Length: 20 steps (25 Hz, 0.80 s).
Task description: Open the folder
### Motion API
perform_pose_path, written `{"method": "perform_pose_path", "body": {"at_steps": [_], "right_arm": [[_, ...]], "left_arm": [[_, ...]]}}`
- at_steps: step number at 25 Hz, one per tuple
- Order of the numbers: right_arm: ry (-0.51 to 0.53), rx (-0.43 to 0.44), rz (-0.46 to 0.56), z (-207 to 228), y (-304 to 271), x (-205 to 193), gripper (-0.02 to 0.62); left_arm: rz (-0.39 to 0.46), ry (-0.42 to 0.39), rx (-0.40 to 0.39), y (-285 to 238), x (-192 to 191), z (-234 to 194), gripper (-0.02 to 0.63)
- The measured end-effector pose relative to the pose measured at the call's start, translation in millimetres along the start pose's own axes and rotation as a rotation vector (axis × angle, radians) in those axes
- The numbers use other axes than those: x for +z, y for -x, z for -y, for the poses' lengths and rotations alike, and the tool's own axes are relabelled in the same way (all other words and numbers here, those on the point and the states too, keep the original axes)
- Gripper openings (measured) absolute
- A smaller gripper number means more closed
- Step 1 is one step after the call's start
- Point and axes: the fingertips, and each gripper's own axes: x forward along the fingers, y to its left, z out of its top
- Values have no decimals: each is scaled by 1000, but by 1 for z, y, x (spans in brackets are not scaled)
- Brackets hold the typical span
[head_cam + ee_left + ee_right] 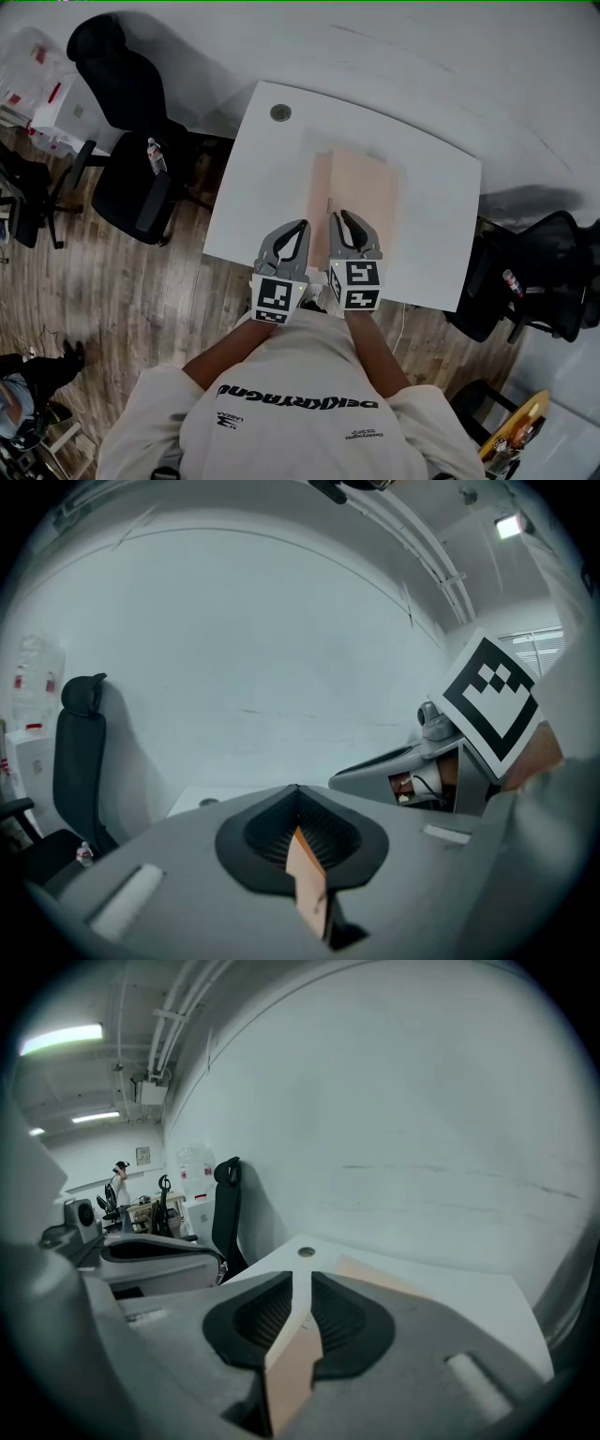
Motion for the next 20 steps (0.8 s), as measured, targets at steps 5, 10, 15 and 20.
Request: {"method": "perform_pose_path", "body": {"at_steps": [5, 10, 15, 20], "right_arm": [[12, -20, -47, 0, -14, -6, 88], [27, -15, -115, 1, -28, -17, 115], [44, -30, -205, 3, -43, -33, 144], [80, -64, -264, 4, -55, -42, 152]], "left_arm": [[-6, 16, 15, -4, -2, -10, -8], [-13, 26, 19, -6, -7, -16, -8], [-19, 38, 28, -6, -12, -25, -8], [-23, 49, 40, -5, -16, -31, -8]]}}
